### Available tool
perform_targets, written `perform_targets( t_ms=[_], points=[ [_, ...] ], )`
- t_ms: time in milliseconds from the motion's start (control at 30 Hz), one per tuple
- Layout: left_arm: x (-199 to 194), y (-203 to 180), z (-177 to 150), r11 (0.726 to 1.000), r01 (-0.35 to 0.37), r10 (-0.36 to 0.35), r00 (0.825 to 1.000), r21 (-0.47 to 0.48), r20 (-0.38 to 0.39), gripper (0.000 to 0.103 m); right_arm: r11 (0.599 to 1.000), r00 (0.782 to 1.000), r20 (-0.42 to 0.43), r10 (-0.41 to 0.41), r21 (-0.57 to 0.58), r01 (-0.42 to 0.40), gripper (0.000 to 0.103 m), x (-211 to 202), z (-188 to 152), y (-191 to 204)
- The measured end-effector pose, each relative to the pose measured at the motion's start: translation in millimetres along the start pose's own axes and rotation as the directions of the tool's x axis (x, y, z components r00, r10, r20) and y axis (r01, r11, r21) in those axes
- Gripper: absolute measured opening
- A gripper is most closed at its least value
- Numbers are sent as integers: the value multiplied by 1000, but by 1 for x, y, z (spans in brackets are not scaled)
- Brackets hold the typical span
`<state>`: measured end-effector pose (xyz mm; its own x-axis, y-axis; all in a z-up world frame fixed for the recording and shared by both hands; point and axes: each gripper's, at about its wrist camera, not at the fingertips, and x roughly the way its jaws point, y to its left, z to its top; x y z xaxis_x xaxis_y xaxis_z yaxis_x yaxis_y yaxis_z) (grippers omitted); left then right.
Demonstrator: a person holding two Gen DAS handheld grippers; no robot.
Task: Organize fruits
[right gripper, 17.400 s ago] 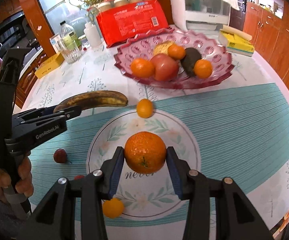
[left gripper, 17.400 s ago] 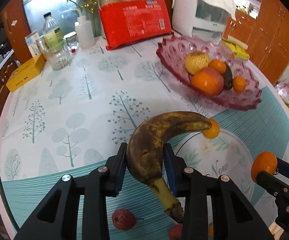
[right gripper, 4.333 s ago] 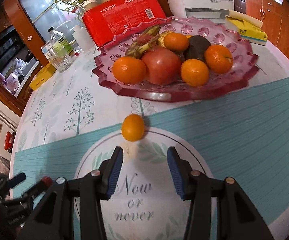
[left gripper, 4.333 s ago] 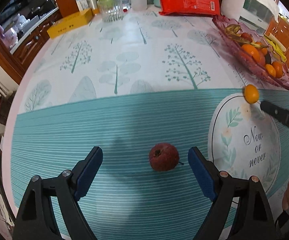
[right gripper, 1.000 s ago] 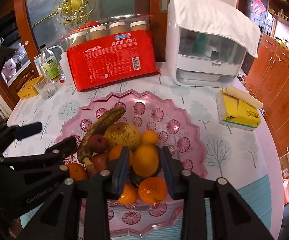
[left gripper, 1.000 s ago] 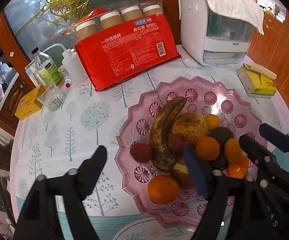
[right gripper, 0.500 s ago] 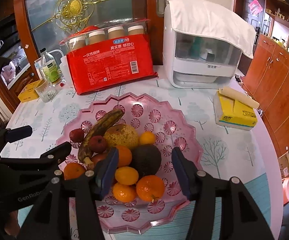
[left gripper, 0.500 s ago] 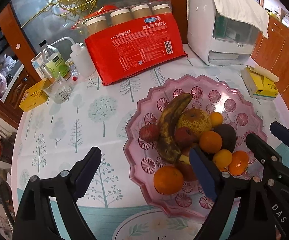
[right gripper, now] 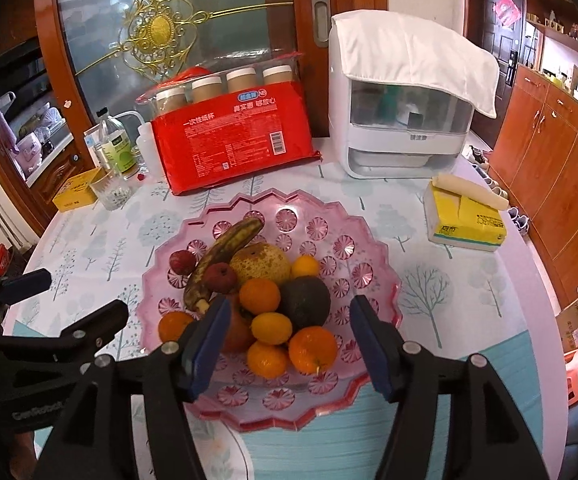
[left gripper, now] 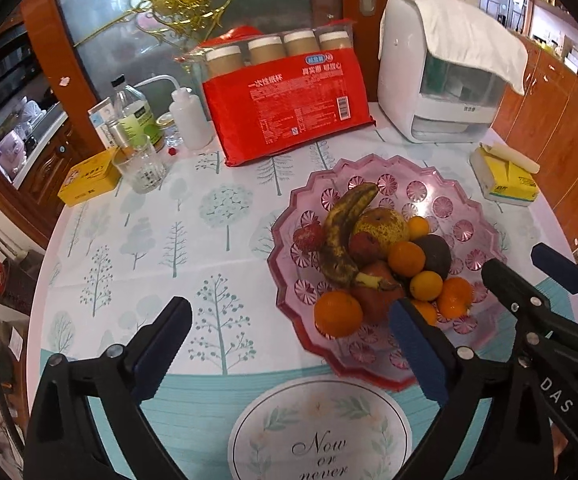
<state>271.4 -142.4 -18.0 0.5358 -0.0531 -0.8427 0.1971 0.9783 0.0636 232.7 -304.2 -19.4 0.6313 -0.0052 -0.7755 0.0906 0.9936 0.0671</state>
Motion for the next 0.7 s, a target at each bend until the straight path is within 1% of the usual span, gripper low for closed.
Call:
perform_targets(
  t_ms=[267, 500, 600, 700],
  points=[
    [-38, 10, -26, 1000, 11, -11, 1000, -26, 15, 99, 999, 999, 15, 28, -16, -28, 66, -37, -16, 9],
    [-86, 25, -64, 1000, 12, -11, 998, -14, 55, 99, 998, 998, 14, 58, -30, -58, 66, -80, -45, 27],
    [-109, 35, -81, 1000, 11, -9, 997, -16, 77, 99, 997, 997, 5, 73, -40, -73, 67, -99, -59, 38],
    [-132, 45, -99, 1000, 18, -16, 996, -19, 87, 99, 993, 994, -20, 106, -46, -106, 67, -120, -76, 51]
  ],
)
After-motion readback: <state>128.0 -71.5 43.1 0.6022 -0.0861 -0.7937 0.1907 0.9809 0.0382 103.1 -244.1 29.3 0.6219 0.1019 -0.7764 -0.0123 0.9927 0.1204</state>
